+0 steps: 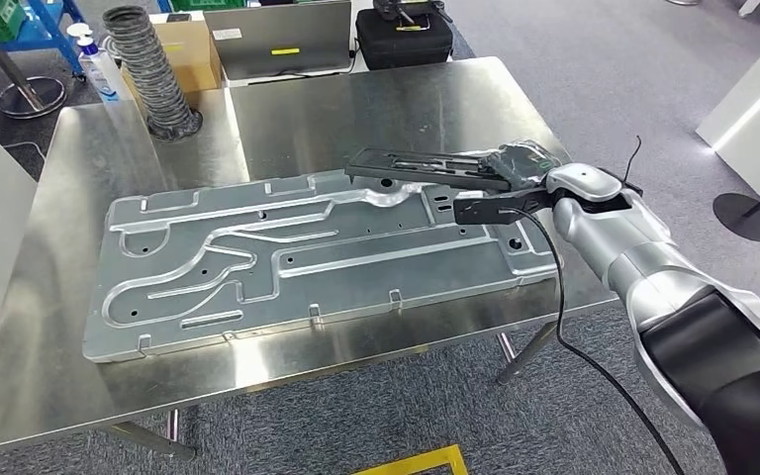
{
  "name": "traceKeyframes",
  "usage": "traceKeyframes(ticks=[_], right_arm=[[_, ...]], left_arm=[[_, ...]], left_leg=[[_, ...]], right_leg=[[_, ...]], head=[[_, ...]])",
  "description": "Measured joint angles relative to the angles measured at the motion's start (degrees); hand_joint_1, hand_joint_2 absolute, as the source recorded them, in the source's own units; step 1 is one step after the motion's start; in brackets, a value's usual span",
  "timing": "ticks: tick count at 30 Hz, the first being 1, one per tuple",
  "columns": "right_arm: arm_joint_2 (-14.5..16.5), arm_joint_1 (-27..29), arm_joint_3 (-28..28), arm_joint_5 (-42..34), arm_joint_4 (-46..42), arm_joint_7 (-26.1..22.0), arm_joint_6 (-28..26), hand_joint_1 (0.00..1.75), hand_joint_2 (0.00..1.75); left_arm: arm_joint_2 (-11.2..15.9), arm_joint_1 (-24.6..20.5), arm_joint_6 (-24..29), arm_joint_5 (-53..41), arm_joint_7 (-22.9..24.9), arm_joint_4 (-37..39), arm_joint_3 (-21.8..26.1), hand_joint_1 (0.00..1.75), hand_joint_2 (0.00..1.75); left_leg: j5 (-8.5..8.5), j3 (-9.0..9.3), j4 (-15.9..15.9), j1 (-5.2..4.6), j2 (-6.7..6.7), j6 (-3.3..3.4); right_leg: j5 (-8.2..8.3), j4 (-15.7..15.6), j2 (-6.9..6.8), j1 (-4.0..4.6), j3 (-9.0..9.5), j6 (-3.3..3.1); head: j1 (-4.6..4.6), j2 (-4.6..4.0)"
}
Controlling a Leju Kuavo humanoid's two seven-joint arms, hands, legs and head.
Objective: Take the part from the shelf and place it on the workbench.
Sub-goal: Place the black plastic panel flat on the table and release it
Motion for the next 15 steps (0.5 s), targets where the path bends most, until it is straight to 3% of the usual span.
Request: traceKeyframes(ticks=[1, 2, 4, 6, 7, 9, 11, 14, 15], right_arm=[[0.0, -0.5, 0.1, 0.4, 0.1, 0.1, 0.1, 1.06, 1.31], [0.0, -1.0, 0.2, 0.8, 0.2, 0.1, 0.2, 0.71, 0.87], [0.2, -1.9, 0.4, 1.2, 0.2, 0.0, 0.4, 0.00, 0.00], [0.6, -2.7, 0.5, 1.3, 0.2, -0.2, 0.5, 0.00, 0.00], [0.9, -3.0, 0.6, 1.3, 0.1, -0.3, 0.6, 0.00, 0.00], [1.5, -3.0, 0.8, 1.3, 0.1, -0.5, 0.8, 0.00, 0.00], [2.4, -3.1, 1.0, 1.3, 0.1, -0.7, 1.0, 0.00, 0.00], [3.7, -2.8, 1.1, 1.1, 0.1, -1.0, 1.2, 0.00, 0.00], [4.1, -2.3, 1.2, 1.0, 0.1, -1.1, 1.2, 0.00, 0.00]], left_arm=[[0.0, 0.0, 0.0, -0.2, 0.1, 0.0, -0.1, 0.00, 1.75], [0.0, 0.0, 0.0, -0.3, 0.1, 0.0, -0.2, 0.00, 1.75], [0.1, 0.0, 0.0, -0.7, 0.3, 0.0, -0.5, 0.00, 1.75], [0.1, 0.0, 0.0, -0.9, 0.4, 0.0, -0.8, 0.00, 1.75], [0.1, 0.0, -0.1, -1.1, 0.6, 0.0, -1.0, 0.00, 1.75], [0.1, 0.0, -0.1, -1.5, 0.9, 0.0, -1.3, 0.00, 0.87], [0.1, -0.1, -0.2, -1.7, 1.1, 0.0, -1.6, 0.00, 0.00], [0.1, -0.1, -0.4, -1.3, 2.1, 0.0, -1.7, 0.00, 0.00], [0.1, -0.1, -0.4, -1.1, 2.6, 0.0, -1.7, 0.00, 0.00]], left_leg=[[-0.06, 0.07, 0.0, -0.11, -0.01, 0.06], [-0.13, 0.18, 0.1, -0.18, -0.04, 0.07], [-0.37, 0.34, 0.2, -0.31, -0.10, -0.08], [-0.52, 0.17, 0.3, -0.40, -0.10, -0.46], [-0.55, 0.05, 0.4, -0.42, -0.07, -0.67], [-0.64, -0.02, 0.3, -0.37, -0.03, -1.19], [-2.07, -0.70, 2.1, -0.34, -0.02, -1.81], [-7.07, -5.33, 12.5, 0.01, 0.01, -2.60], [-7.88, -6.77, 15.5, 0.17, 0.01, -2.79]], right_leg=[[0.61, 0.3, 0.00, 0.01, -0.24, -0.09], [2.25, -1.8, 0.00, 0.02, 0.67, -0.27], [6.27, -9.9, -0.06, 0.22, 4.61, -0.84], [8.01, -15.6, -0.13, 0.67, 7.16, -1.28], [7.86, -16.3, -0.13, 0.88, 7.39, -1.37], [7.96, -16.8, -0.10, 0.87, 7.47, -1.68], [8.12, -17.3, -0.16, 0.59, 7.85, -2.18], [8.10, -17.6, -0.24, 0.54, 8.19, -2.64], [8.06, -17.6, -0.21, 0.56, 8.24, -2.69]], head=[[0.00, 0.00], [0.00, 0.00], [0.00, 0.00], [-0.01, 0.00], [-0.01, 0.00], [-0.01, 0.00], [-0.02, 0.00], [-0.02, 0.00], [-0.02, 0.00]])
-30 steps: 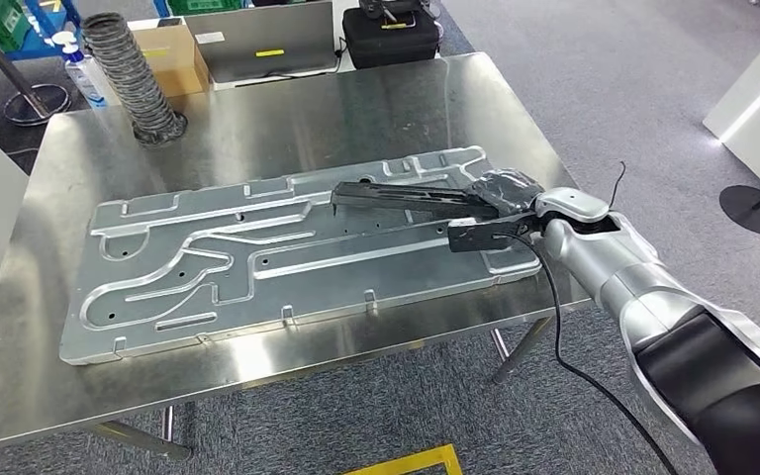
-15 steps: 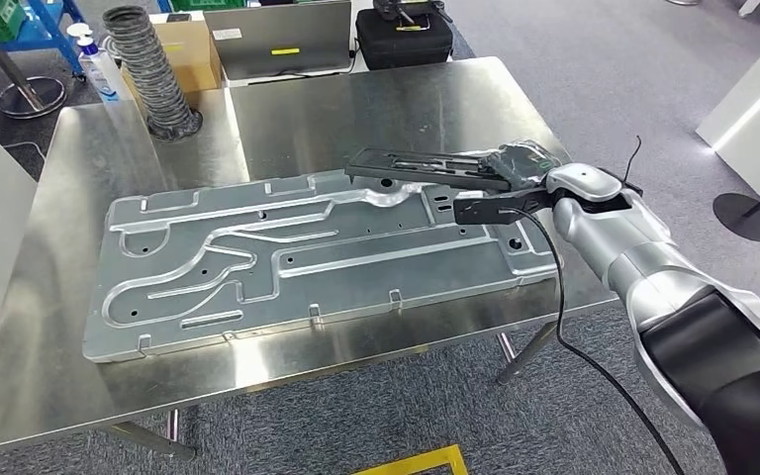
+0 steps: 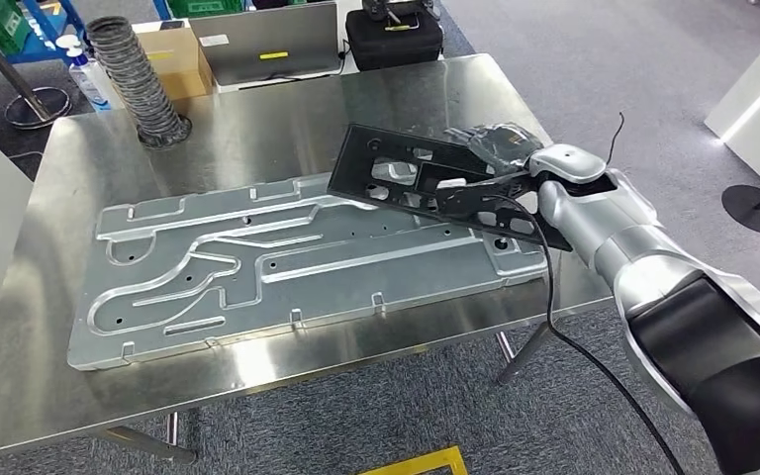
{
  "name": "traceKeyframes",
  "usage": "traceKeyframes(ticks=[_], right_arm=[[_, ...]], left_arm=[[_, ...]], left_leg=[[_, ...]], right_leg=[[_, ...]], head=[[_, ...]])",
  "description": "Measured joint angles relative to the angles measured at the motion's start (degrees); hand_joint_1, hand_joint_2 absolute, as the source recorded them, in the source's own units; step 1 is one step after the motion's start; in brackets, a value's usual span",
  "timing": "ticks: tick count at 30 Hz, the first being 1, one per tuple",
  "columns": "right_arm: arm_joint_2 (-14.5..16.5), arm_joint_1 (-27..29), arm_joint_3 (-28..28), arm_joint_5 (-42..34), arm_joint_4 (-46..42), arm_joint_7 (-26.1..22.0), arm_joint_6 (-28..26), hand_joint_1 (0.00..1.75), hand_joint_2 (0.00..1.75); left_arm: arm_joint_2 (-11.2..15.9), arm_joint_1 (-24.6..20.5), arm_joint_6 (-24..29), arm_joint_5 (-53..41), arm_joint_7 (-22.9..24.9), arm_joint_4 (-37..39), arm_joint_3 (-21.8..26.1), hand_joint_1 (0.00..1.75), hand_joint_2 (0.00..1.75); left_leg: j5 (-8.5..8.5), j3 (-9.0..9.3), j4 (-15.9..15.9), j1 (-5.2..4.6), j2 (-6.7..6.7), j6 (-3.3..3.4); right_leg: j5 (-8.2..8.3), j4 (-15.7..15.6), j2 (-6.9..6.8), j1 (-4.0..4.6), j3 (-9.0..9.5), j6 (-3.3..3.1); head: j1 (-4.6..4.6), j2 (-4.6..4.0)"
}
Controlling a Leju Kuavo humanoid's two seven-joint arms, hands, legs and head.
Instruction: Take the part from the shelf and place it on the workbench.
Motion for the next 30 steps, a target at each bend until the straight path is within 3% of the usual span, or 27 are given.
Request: traceKeyframes(ticks=[1, 2, 5, 7, 10, 12, 14, 15, 16, 17, 18, 21, 22, 24, 26, 28, 30], right_arm=[[0.3, 0.5, 0.1, -0.1, 0.0, -0.1, 0.0, 0.00, 0.00], [0.5, 0.9, 0.2, -0.2, 0.0, -0.2, 0.0, 0.00, 0.00], [0.6, 1.7, 0.4, -0.6, 0.0, -0.4, -0.2, 0.00, 0.00], [0.3, 2.1, 0.4, -1.2, 0.0, -0.8, -0.2, 0.00, 0.00], [-0.7, 2.9, 0.1, -3.1, -0.2, -1.5, 0.3, 0.00, 0.00], [-2.5, 3.1, -0.7, -4.8, -0.8, -1.6, 0.2, 0.00, 0.00], [-5.0, 3.1, -2.1, -6.5, -1.5, -1.4, -0.2, 0.00, 0.00], [-6.5, 3.1, -2.9, -7.2, -1.9, -1.3, -0.5, 0.00, 0.00], [-8.1, 3.0, -3.8, -7.8, -2.3, -1.1, -0.7, 0.00, 0.00], [-9.7, 2.8, -4.6, -8.2, -2.6, -1.0, -0.8, 0.00, 0.00], [-11.2, 2.5, -5.5, -8.5, -3.0, -0.8, -0.8, 0.00, 0.00], [-16.0, 0.9, -8.1, -8.9, -4.4, 0.0, -0.8, 0.00, 0.00], [-17.7, 0.5, -8.9, -8.9, -4.9, 0.2, -0.8, 0.00, 0.00], [-21.1, 0.1, -10.5, -8.8, -5.8, 0.6, -0.6, 0.00, 0.00], [-23.8, 0.0, -11.7, -8.6, -6.5, 0.9, -0.2, 0.00, 0.00], [-26.4, 0.6, -13.0, -8.8, -7.4, 1.4, -0.4, 0.00, 0.00], [-29.1, 2.5, -14.8, -10.2, -8.0, 2.0, -1.6, 0.00, 0.00]], left_arm=[[0.0, 0.0, 0.0, 0.1, 0.5, 0.0, 0.0, 0.00, 0.00], [0.0, 0.0, 0.0, 0.1, 0.8, 0.0, 0.0, 0.00, 0.00], [0.0, -0.2, 0.1, 0.1, 2.2, 0.0, 0.0, 0.00, 0.00], [0.0, -0.3, 0.3, 0.3, 3.6, 0.0, 0.0, 0.00, 0.00], [0.0, -0.2, 1.1, 0.6, 5.8, 0.0, 0.2, 0.00, 0.00], [0.1, -0.3, 1.4, 0.8, 6.5, 0.0, 0.4, 0.00, 0.00], [0.1, -0.2, 1.4, 0.9, 6.7, 0.0, 0.5, 0.00, 0.00], [0.1, -0.1, 1.4, 1.0, 6.7, 0.0, 0.5, 0.00, 0.00], [0.1, 0.1, 1.4, 1.2, 6.8, 0.0, 0.6, 0.00, 0.00], [0.1, 0.2, 1.4, 1.3, 6.9, 0.0, 0.7, 0.00, 0.00], [0.1, 0.3, 1.3, 1.4, 7.1, 0.0, 0.7, 0.00, 0.00], [0.1, 0.2, 1.1, 1.4, 7.3, 0.0, 0.9, 0.00, 0.00], [0.1, 0.2, 1.0, 1.4, 7.3, 0.0, 0.9, 0.00, 0.00], [0.1, 0.4, 0.8, 1.4, 7.2, 0.0, 0.9, 0.00, 0.00], [0.2, 0.5, 0.6, 1.5, 7.0, 0.0, 1.1, 0.00, 0.00], [0.2, 0.5, 0.4, 1.8, 6.5, 0.0, 1.3, 0.00, 0.00], [0.2, 0.4, 0.1, 2.2, 6.0, 0.0, 1.5, 0.00, 0.00]], left_leg=[[0.27, -0.56, 1.0, 0.16, 0.00, -0.16], [1.62, 0.01, -0.5, 0.33, 0.01, -0.27], [6.74, 5.28, -11.6, 0.63, -0.03, -0.19], [7.38, 6.72, -14.6, 0.49, -0.09, 0.30], [7.99, 6.69, -15.0, 0.32, -0.01, 1.39], [8.53, 6.51, -15.4, 0.32, 0.04, 2.25], [8.88, 6.07, -15.5, 0.06, -0.04, 2.81], [9.04, 5.80, -15.4, -0.08, -0.09, 3.00], [9.21, 5.52, -15.3, -0.23, -0.14, 3.12], [9.37, 5.22, -15.2, -0.33, -0.17, 3.17], [9.52, 4.94, -15.1, -0.42, -0.19, 3.15], [10.04, 4.32, -14.8, -0.66, -0.21, 2.72], [10.28, 4.23, -14.8, -0.70, -0.26, 2.50], [10.85, 4.05, -14.9, -0.71, -0.45, 1.97], [9.48, 3.33, -13.8, -0.65, -0.42, 1.49], [4.61, 1.71, -9.0, -0.51, -0.18, 1.12], [-0.07, 0.16, -1.8, -0.39, -0.08, 0.84]], right_leg=[[-0.03, 0.0, 0.05, -0.02, 0.04, 0.00], [-0.09, 0.1, 0.12, -0.06, 0.10, 0.07], [-0.50, 0.6, 0.27, -0.08, 0.11, 0.70], [-0.46, 0.8, 0.28, 0.05, -0.05, 1.32], [-0.76, 1.1, 0.29, -0.19, -0.24, 2.21], [-3.80, 4.8, 0.24, -0.35, -1.60, 2.63], [-8.21, 12.4, 0.22, -0.39, -4.38, 2.90], [-9.57, 15.7, 0.22, -0.38, -5.54, 2.99], [-9.90, 17.2, 0.22, -0.37, -5.89, 3.01], [-9.21, 16.5, 0.22, -0.36, -5.19, 2.97], [-7.74, 13.7, 0.20, -0.34, -3.35, 2.85], [-4.28, 2.8, 0.01, 0.09, 3.13, 2.31], [-4.01, 1.2, -0.04, 0.29, 3.92, 2.15], [-3.51, 0.7, -0.15, 0.49, 3.82, 1.70], [-2.63, 0.2, -0.41, 0.31, 3.28, 0.94], [-1.52, -0.2, -0.58, 0.14, 2.27, 0.34], [-0.60, -0.2, -0.68, 0.16, 1.13, 0.28]], head=[[0.00, 0.00], [0.00, 0.00], [0.00, 0.00], [0.01, 0.00], [0.01, 0.00], [0.02, 0.00], [0.02, 0.00], [0.02, 0.00], [0.02, 0.00], [0.02, 0.00], [0.02, 0.00], [0.02, 0.00], [0.02, 0.00], [0.02, 0.00], [0.01, 0.00], [0.00, 0.00], [0.00, 0.00]])
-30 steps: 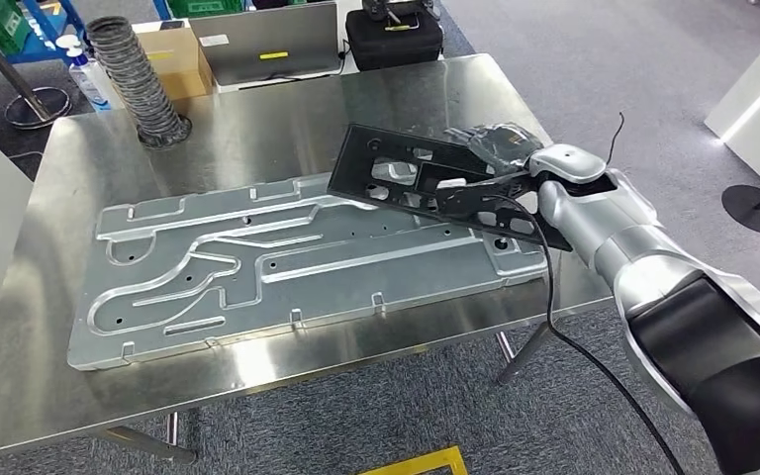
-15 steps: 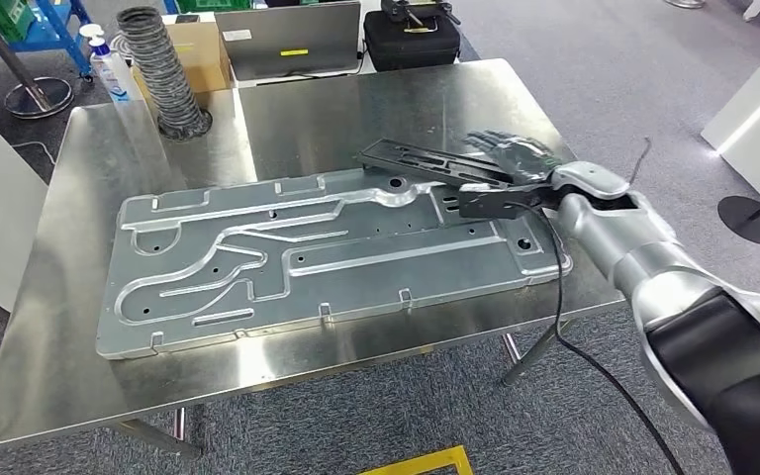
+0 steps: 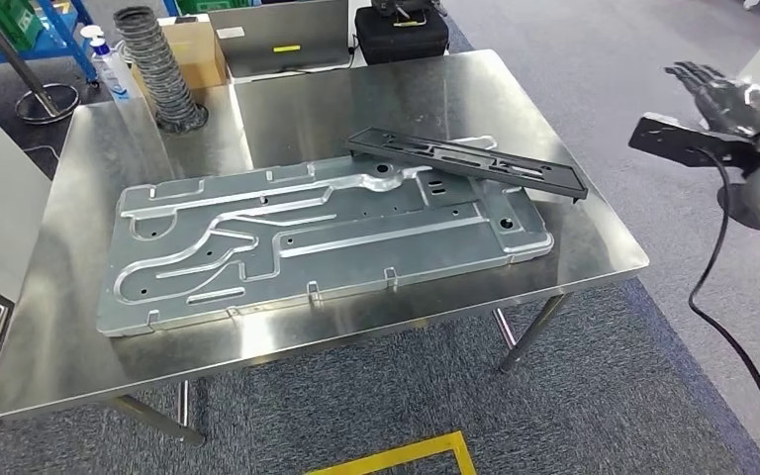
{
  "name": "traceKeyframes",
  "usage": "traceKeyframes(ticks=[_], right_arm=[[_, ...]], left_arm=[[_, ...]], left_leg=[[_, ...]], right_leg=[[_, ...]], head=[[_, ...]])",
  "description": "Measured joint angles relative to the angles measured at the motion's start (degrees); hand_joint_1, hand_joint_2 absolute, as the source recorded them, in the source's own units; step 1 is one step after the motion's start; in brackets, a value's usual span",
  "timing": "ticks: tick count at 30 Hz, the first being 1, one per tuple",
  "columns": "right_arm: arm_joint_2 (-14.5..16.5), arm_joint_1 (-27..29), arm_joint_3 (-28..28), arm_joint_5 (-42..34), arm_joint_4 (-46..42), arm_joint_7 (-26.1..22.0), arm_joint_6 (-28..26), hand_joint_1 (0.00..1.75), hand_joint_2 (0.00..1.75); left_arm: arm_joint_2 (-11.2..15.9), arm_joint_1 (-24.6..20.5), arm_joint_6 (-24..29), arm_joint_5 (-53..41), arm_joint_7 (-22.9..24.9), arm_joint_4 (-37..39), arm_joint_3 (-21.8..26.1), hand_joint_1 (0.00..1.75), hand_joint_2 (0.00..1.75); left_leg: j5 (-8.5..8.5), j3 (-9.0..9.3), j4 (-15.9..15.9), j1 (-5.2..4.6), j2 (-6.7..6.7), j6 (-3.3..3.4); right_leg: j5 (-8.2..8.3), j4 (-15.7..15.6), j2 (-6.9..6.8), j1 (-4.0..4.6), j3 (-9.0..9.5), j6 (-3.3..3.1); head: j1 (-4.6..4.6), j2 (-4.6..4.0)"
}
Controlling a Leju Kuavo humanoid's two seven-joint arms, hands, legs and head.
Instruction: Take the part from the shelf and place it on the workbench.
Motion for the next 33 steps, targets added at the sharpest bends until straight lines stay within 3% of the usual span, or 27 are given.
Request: traceKeyframes(ticks=[1, 2, 3, 4, 6, 8, 10, 11, 13, 15, 16, 17, 18, 19, 20, 22, 23, 26, 28, 30, 31, 32, 33], right_arm=[[-1.3, 1.6, -1.3, -1.3, -0.2, 0.1, -1.0, 0.00, 0.00], [-2.5, 3.7, -2.8, -2.7, -0.2, 0.0, -2.0, 0.00, 0.00], [-3.7, 6.2, -4.6, -4.4, -0.2, -0.3, -3.3, 0.00, 0.00], [-4.7, 9.1, -6.8, -6.1, -0.2, -0.9, -4.6, 0.00, 0.00], [-6.1, 15.7, -12.0, -8.8, -0.1, -2.3, -7.0, 0.00, 0.00], [-6.5, 22.3, -17.8, -11.1, 0.1, -4.0, -9.0, 0.00, 0.00], [-6.0, 29.1, -23.6, -13.0, 0.5, -5.5, -10.4, 0.00, 0.00], [-5.5, 32.5, -26.4, -13.6, 0.7, -6.3, -11.0, 0.00, 0.00], [-3.9, 38.7, -31.5, -14.0, 1.1, -7.6, -11.9, 0.00, 0.00], [-1.5, 43.8, -36.3, -13.7, 1.5, -8.5, -12.9, 0.00, 0.00], [0.2, 45.9, -38.4, -13.2, 1.7, -8.7, -13.4, 0.00, 0.00], [1.9, 47.7, -40.2, -12.7, 1.9, -8.9, -13.9, 0.00, 0.00], [3.8, 49.2, -41.8, -12.1, 2.0, -9.1, -14.7, 0.00, 0.00], [5.5, 50.4, -43.2, -11.3, 2.1, -9.3, -15.7, 0.00, 0.00], [7.0, 51.3, -44.5, -10.6, 2.1, -9.5, -16.7, 0.00, 0.00], [9.6, 52.3, -46.9, -9.0, 2.1, -9.8, -18.8, 0.00, 0.00], [10.7, 52.5, -47.9, -8.4, 2.1, -9.9, -19.5, 0.00, 0.00], [13.6, 52.9, -50.1, -7.0, 2.1, -10.1, -20.1, 0.00, 0.00], [15.1, 53.2, -51.1, -6.4, 2.1, -10.1, -19.8, 0.00, 0.00], [16.4, 53.7, -52.1, -5.8, 2.1, -10.1, -19.3, 0.00, 0.00], [17.0, 53.8, -52.5, -5.6, 2.2, -10.1, -19.1, 0.00, 0.00], [17.6, 53.9, -52.8, -5.3, 2.2, -10.1, -19.0, 0.00, 0.00], [18.1, 53.9, -53.2, -5.1, 2.3, -10.1, -19.0, 0.00, 0.00]], left_arm=[[0.0, 0.0, -0.1, 0.2, -0.3, 0.0, 0.1, 0.00, 0.00], [0.0, 0.0, -0.1, 0.3, -0.4, 0.0, 0.3, 0.00, 0.00], [0.0, 0.0, -0.2, 0.4, -0.6, 0.0, 0.4, 0.00, 0.00], [0.0, -0.1, -0.2, 0.4, -0.6, 0.0, 0.4, 0.00, 0.00], [0.0, -0.1, -0.2, 0.4, -0.7, 0.0, 0.4, 0.00, 0.00], [0.0, -0.2, -0.1, 0.2, -0.6, 0.0, 0.5, 0.00, 0.00], [0.0, -0.2, 0.3, -0.2, -0.7, 0.0, 0.5, 0.00, 0.00], [0.0, -0.2, 0.6, -0.3, -0.9, 0.0, 0.5, 0.00, 0.00], [0.1, -0.3, 1.2, -0.5, -1.1, 0.0, 0.5, 0.00, 0.00], [0.2, -0.3, 1.5, -0.7, -1.3, 0.0, 0.5, 0.00, 0.00], [0.3, -0.3, 1.7, -0.7, -1.5, 0.0, 0.5, 0.00, 0.00], [0.4, -0.2, 1.8, -0.8, -1.6, 0.0, 0.5, 0.00, 0.00], [0.6, -0.2, 1.8, -0.8, -1.7, 0.0, 0.5, 0.00, 0.00], [0.7, -0.3, 1.8, -0.9, -1.8, 0.0, 0.5, 0.00, 0.00], [0.7, -0.3, 1.8, -0.9, -1.9, 0.0, 0.5, 0.00, 0.00], [0.8, -0.4, 1.8, -0.9, -2.1, 0.0, 0.4, 0.00, 0.00], [0.8, -0.5, 1.8, -0.9, -2.2, 0.0, 0.4, 0.00, 0.00], [0.9, -0.4, 1.8, -1.2, -2.2, 0.0, 0.3, 0.00, 0.00], [0.9, -0.4, 1.9, -1.4, -2.0, 0.0, 0.3, 0.00, 0.00], [1.0, -0.3, 1.9, -1.5, -1.9, 0.0, 0.2, 0.00, 0.00], [1.0, -0.2, 2.0, -1.5, -1.8, 0.0, 0.2, 0.00, 0.00], [1.1, -0.1, 2.0, -1.5, -1.7, 0.0, 0.2, 0.00, 0.00], [1.1, -0.1, 2.1, -1.5, -1.6, 0.0, 0.2, 0.00, 0.00]], left_leg=[[-0.69, -0.04, 2.5, 0.04, 0.02, -0.10], [-0.05, 0.77, 3.1, 0.08, 0.04, -0.14], [1.42, 2.54, 1.8, 0.12, 0.05, -0.15], [2.88, 5.24, -1.5, 0.19, 0.02, -0.12], [3.40, 11.04, -9.8, 0.23, -0.28, 0.17], [2.56, 13.48, -14.1, 0.06, -0.64, 0.77], [3.37, 13.16, -14.8, -0.01, -0.71, 1.66], [3.94, 12.90, -15.2, 0.02, -0.67, 2.18], [5.34, 11.84, -15.8, 0.07, -0.58, 3.01], [6.50, 10.38, -15.9, -0.14, -0.44, 3.32], [7.00, 9.69, -15.9, -0.24, -0.37, 3.30], [7.47, 9.03, -15.8, -0.29, -0.40, 3.21], [7.94, 8.37, -15.7, -0.32, -0.48, 3.05], [8.36, 7.74, -15.6, -0.33, -0.61, 2.85], [8.72, 7.16, -15.5, -0.32, -0.74, 2.61], [9.27, 6.40, -15.1, -0.36, -0.88, 2.09], [9.51, 6.24, -14.9, -0.28, -0.99, 1.76], [9.52, 5.80, -14.3, 0.06, -1.34, 0.78], [6.22, 4.12, -10.2, 0.08, -0.98, 0.33], [1.49, 1.39, -2.6, 0.16, -0.63, -0.19], [0.16, 0.42, 0.6, 0.25, -0.55, -0.47], [-0.02, 0.38, 1.9, 0.34, -0.43, -0.71], [0.84, 1.50, 0.9, 0.45, -0.23, -0.89]], right_leg=[[0.47, 0.0, -0.11, 0.01, -0.58, 0.09], [0.92, 0.0, -0.24, -0.01, -1.17, 0.23], [1.39, 0.1, -0.35, -0.03, -1.79, 0.42], [1.82, 0.2, -0.44, -0.05, -2.34, 0.65], [2.62, 0.3, -0.60, 0.00, -3.16, 1.24], [3.50, 0.1, -0.73, 0.05, -3.29, 1.94], [4.27, -0.3, -0.69, -0.09, -3.19, 2.70], [3.66, -0.1, -0.51, -0.20, -3.48, 3.01], [-0.72, 3.7, -0.12, -0.44, -5.07, 3.42], [-5.55, 11.0, 0.05, -0.52, -7.26, 3.73], [-6.12, 14.2, 0.07, -0.56, -7.89, 3.84], [-5.37, 15.9, 0.11, -0.62, -7.80, 3.85], [-3.87, 15.6, 0.19, -0.69, -6.76, 3.77], [-2.37, 13.2, 0.44, -0.76, -4.57, 3.58], [-1.90, 9.1, 1.12, -0.78, -1.40, 3.27], [-3.00, 1.1, 2.45, -0.54, 4.12, 2.64], [-3.82, -1.0, 2.76, -0.28, 5.53, 2.30], [-3.42, -2.2, 1.62, 0.10, 5.82, 1.02], [-2.64, -2.6, 0.55, -0.06, 5.50, 0.14], [-2.26, -2.5, -0.53, 0.03, 4.89, -0.19], [-2.14, -2.4, -1.03, 0.05, 4.56, -0.21], [-2.06, -2.1, -1.53, 0.01, 4.24, -0.18], [-2.01, -1.9, -1.91, -0.05, 3.95, -0.10]], head=[[0.00, 0.00], [-0.01, 0.00], [-0.01, 0.00], [0.00, 0.00], [0.00, 0.00], [0.01, 0.00], [0.02, 0.00], [0.02, 0.00], [0.03, 0.00], [0.03, 0.00], [0.03, 0.00], [0.03, 0.00], [0.02, 0.00], [0.03, 0.00], [0.02, 0.00], [-0.02, 0.00], [-0.04, 0.00], [-0.04, 0.00], [-0.05, 0.00], [-0.06, 0.00], [-0.07, 0.00], [-0.07, 0.00], [-0.06, 0.00]])
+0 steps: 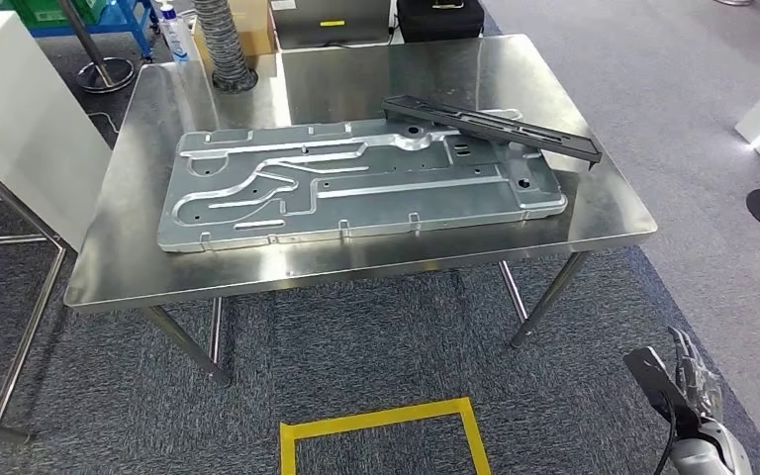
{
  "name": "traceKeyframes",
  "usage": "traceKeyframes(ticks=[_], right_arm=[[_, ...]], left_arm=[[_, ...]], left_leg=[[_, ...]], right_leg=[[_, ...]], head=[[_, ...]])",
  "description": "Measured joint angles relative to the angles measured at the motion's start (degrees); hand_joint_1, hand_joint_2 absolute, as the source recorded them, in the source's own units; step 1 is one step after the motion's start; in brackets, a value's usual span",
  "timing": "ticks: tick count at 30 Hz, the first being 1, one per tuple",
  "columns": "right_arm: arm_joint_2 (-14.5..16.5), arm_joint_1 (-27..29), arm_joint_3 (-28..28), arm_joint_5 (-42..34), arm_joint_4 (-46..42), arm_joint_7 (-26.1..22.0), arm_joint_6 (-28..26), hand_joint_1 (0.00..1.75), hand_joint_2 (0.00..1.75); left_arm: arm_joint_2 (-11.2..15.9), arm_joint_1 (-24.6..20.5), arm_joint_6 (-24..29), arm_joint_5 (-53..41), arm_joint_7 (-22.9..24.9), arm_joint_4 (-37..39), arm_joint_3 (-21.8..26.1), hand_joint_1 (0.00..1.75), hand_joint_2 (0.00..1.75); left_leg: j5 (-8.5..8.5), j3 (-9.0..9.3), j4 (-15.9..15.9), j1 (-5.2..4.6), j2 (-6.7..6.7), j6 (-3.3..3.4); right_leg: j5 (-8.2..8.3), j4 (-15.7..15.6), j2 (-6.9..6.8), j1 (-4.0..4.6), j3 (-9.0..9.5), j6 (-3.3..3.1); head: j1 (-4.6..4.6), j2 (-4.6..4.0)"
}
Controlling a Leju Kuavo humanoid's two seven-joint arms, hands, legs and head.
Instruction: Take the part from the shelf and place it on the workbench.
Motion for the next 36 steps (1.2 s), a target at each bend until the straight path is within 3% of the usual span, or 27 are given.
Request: traceKeyframes(ticks=[3, 5, 7, 9, 10, 12, 13, 14, 15, 17, 19, 23, 25, 27, 29, 30, 31, 33, 34, 35, 36], right_arm=[[1.0, -0.1, -1.2, 0.9, 0.2, 0.6, -0.1, 0.00, 0.00], [1.4, -0.3, -1.9, 1.4, 0.3, 0.8, -0.1, 0.00, 0.00], [1.9, -0.4, -2.5, 1.9, 0.3, 0.9, 0.1, 0.00, 0.00], [2.4, -0.4, -3.2, 2.5, 0.3, 1.1, 0.2, 0.00, 0.00], [2.6, -0.4, -3.5, 2.8, 0.3, 1.2, 0.3, 0.00, 0.00], [3.0, -0.2, -4.0, 3.2, 0.5, 1.4, 0.5, 0.00, 0.00], [3.3, -0.1, -4.2, 3.4, 0.6, 1.5, 0.7, 0.00, 0.00], [3.6, -0.1, -4.3, 3.5, 0.7, 1.6, 0.8, 0.00, 0.00], [3.9, 0.0, -4.4, 3.8, 0.8, 1.6, 1.0, 0.00, 0.00], [4.4, -0.1, -4.5, 4.2, 0.9, 1.7, 1.1, 0.00, 0.00], [4.7, -0.2, -4.6, 4.7, 0.9, 1.7, 1.2, 0.00, 0.00], [5.4, -0.4, -4.6, 5.6, 1.2, 1.8, 1.2, 0.00, 0.00], [5.7, -0.6, -4.7, 6.0, 1.3, 1.8, 1.2, 0.00, 0.00], [6.0, -0.7, -4.8, 6.2, 1.4, 1.8, 1.2, 0.00, 0.00], [6.3, -0.7, -4.9, 6.3, 1.6, 1.7, 1.3, 0.00, 0.00], [6.4, -0.7, -5.0, 6.3, 1.7, 1.6, 1.3, 0.00, 0.00], [6.5, -0.7, -5.0, 6.5, 1.7, 1.4, 1.3, 0.00, 0.00], [6.8, -0.6, -5.1, 6.8, 1.8, 0.8, 1.5, 0.00, 0.00], [6.9, -0.5, -5.2, 7.0, 1.8, 0.5, 1.7, 0.00, 0.00], [7.0, -0.5, -5.2, 7.3, 1.8, 0.3, 1.9, 0.00, 0.00], [7.1, -0.4, -5.3, 7.6, 1.8, 0.2, 2.1, 0.00, 0.00]], left_arm=[[0.2, 0.0, 0.1, -0.2, 0.2, 0.0, 0.0, 0.00, 0.00], [0.2, 0.1, 0.1, -0.3, 0.4, 0.0, -0.1, 0.00, 0.00], [0.3, 0.1, 0.0, -0.2, 0.6, 0.0, -0.1, 0.00, 0.00], [0.3, 0.1, -0.4, 0.0, 1.0, 0.0, -0.1, 0.00, 0.00], [0.3, 0.0, -0.7, 0.1, 1.2, 0.0, -0.1, 0.00, 0.00], [0.4, -0.2, -1.3, 0.2, 1.4, 0.0, 0.0, 0.00, 0.00], [0.4, -0.2, -1.5, 0.2, 1.4, 0.0, 0.0, 0.00, 0.00], [0.4, -0.2, -1.7, 0.2, 1.4, 0.0, 0.0, 0.00, 0.00], [0.4, -0.2, -1.8, 0.3, 1.4, 0.0, 0.0, 0.00, 0.00], [0.4, -0.3, -2.1, 0.4, 1.3, 0.0, 0.0, 0.00, 0.00], [0.5, -0.4, -2.2, 0.6, 1.2, 0.0, 0.0, 0.00, 0.00], [0.5, -0.3, -2.2, 0.7, 1.2, 0.0, 0.0, 0.00, 0.00], [0.6, -0.2, -2.2, 0.7, 1.2, 0.0, 0.0, 0.00, 0.00], [0.6, -0.3, -2.2, 0.7, 1.2, 0.0, 0.0, 0.00, 0.00], [0.6, -0.2, -2.1, 0.7, 1.1, 0.0, 0.0, 0.00, 0.00], [0.6, -0.2, -2.0, 0.6, 1.0, 0.0, 0.0, 0.00, 0.00], [0.6, -0.2, -1.9, 0.6, 0.9, 0.0, 0.0, 0.00, 0.00], [0.6, -0.4, -1.1, 0.7, 0.4, 0.0, 0.0, 0.00, 0.00], [0.7, -0.4, -0.7, 0.8, 0.3, 0.0, 0.0, 0.00, 0.00], [0.7, -0.5, -0.5, 0.8, 0.2, 0.0, 0.0, 0.00, 0.00], [0.7, -0.4, -0.4, 0.8, 0.2, 0.0, 0.0, 0.00, 0.00]], left_leg=[[4.04, 7.46, -11.6, 0.08, 0.99, 0.16], [4.67, 9.67, -15.3, -0.15, 1.25, 0.84], [4.90, 9.61, -15.8, -0.30, 1.20, 1.61], [5.51, 9.57, -16.5, -0.22, 1.22, 2.38], [5.88, 9.48, -16.8, -0.16, 1.24, 2.72], [6.26, 8.95, -16.7, -0.33, 1.20, 3.06], [6.34, 8.63, -16.5, -0.43, 1.15, 3.11], [6.41, 8.30, -16.2, -0.50, 1.07, 3.12], [6.44, 7.98, -15.9, -0.54, 1.00, 3.10], [6.44, 7.43, -15.2, -0.54, 0.80, 2.94], [6.56, 6.75, -14.5, -0.71, 0.57, 2.41], [7.01, 5.62, -13.9, -0.69, 0.30, 0.96], [4.27, 4.35, -11.2, -0.58, 0.29, 0.42], [-0.91, 2.13, -4.4, -0.46, 0.34, 0.12], [-4.07, 1.14, 1.3, -0.44, 0.35, 0.02], [-4.10, 2.10, 1.3, -0.45, 0.35, 0.10], [-3.24, 4.14, -1.0, -0.47, 0.35, 0.25], [-0.96, 10.21, -10.0, -0.66, 0.40, 0.85], [-0.22, 12.39, -13.5, -0.81, 0.44, 1.18], [0.14, 13.69, -15.8, -0.97, 0.48, 1.50], [0.21, 13.87, -16.6, -1.15, 0.50, 1.78]], right_leg=[[-0.09, 0.8, -0.88, -0.21, -0.51, 0.58], [-0.11, 1.1, -1.24, -0.23, -0.63, 1.16], [0.03, 1.2, -1.37, -0.25, -0.71, 1.81], [-1.25, 2.5, -0.38, -0.47, -1.36, 2.36], [-2.91, 4.7, 0.43, -0.61, -2.28, 2.55], [-7.16, 12.0, 1.77, -0.78, -5.35, 2.82], [-8.52, 15.4, 1.97, -0.82, -6.75, 2.94], [-8.82, 17.2, 2.03, -0.84, -7.39, 3.01], [-8.02, 16.8, 2.03, -0.88, -7.01, 3.04], [-4.52, 10.1, 2.15, -1.04, -3.47, 3.00], [-2.29, 4.1, 2.53, -0.90, -0.63, 2.73], [-1.06, 2.9, 2.56, -0.52, -1.22, 1.23], [-0.04, 2.6, 2.29, -0.63, -2.14, 0.32], [0.96, 2.6, 2.05, -0.48, -3.39, -0.17], [2.00, 2.8, 1.88, -0.26, -4.88, -0.26], [2.46, 2.9, 1.83, -0.19, -5.64, -0.22], [2.90, 2.9, 1.81, -0.14, -6.36, -0.16], [3.75, 3.1, 1.80, -0.06, -7.41, 0.14], [4.19, 3.1, 1.77, -0.05, -7.67, 0.41], [4.61, 3.0, 1.73, -0.08, -7.80, 0.74], [5.02, 2.9, 1.67, -0.18, -7.79, 1.10]], head=[[0.01, 0.00], [0.02, 0.00], [0.03, 0.00], [0.03, 0.00], [0.03, 0.00], [0.03, 0.00], [0.03, 0.00], [0.03, 0.00], [0.03, 0.00], [0.03, 0.00], [0.03, 0.00], [0.03, 0.00], [0.02, 0.00], [0.01, 0.00], [0.01, 0.00], [0.01, 0.00], [0.01, 0.00], [0.01, 0.00], [0.02, 0.00], [0.02, 0.00], [0.02, 0.00]])
